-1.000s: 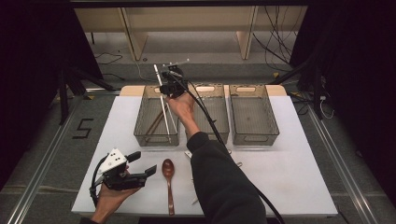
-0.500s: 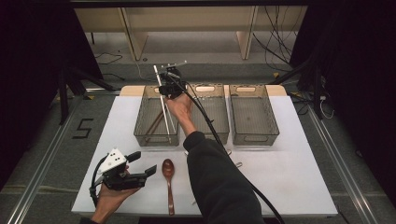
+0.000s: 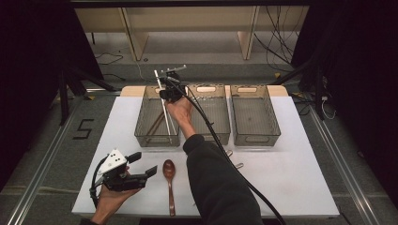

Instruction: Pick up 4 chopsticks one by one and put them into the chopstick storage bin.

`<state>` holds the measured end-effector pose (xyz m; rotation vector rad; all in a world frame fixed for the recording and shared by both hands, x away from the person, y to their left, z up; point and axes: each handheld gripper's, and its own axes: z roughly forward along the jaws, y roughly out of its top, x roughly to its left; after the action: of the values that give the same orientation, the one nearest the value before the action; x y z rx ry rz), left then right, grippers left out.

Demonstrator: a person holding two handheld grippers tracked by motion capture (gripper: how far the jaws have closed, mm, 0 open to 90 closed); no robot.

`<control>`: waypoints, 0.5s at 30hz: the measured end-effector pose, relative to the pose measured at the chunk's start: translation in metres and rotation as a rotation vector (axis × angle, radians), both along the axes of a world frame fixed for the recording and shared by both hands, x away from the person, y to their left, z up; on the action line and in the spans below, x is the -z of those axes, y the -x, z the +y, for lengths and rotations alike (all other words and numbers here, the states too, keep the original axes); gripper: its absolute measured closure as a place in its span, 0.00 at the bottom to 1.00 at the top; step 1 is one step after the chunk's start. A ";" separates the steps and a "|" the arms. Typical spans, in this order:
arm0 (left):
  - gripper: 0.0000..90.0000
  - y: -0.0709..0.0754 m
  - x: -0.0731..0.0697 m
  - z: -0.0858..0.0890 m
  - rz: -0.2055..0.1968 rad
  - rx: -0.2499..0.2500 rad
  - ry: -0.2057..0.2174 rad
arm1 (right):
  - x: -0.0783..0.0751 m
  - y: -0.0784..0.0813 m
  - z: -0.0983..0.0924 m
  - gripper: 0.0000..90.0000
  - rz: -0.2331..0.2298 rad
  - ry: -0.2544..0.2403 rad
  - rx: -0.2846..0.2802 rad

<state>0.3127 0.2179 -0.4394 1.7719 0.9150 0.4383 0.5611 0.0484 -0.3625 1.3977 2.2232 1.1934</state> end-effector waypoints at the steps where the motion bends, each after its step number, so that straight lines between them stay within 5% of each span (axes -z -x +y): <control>1: 0.20 0.000 0.000 0.000 0.000 0.000 0.000 | 0.001 0.000 -0.001 0.94 0.003 -0.002 0.001; 15: 0.20 0.000 0.000 0.000 0.001 0.000 0.000 | 0.016 0.000 0.001 0.93 0.037 0.013 0.007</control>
<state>0.3126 0.2180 -0.4395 1.7724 0.9159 0.4379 0.5614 0.0497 -0.3786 1.4323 2.2452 1.1576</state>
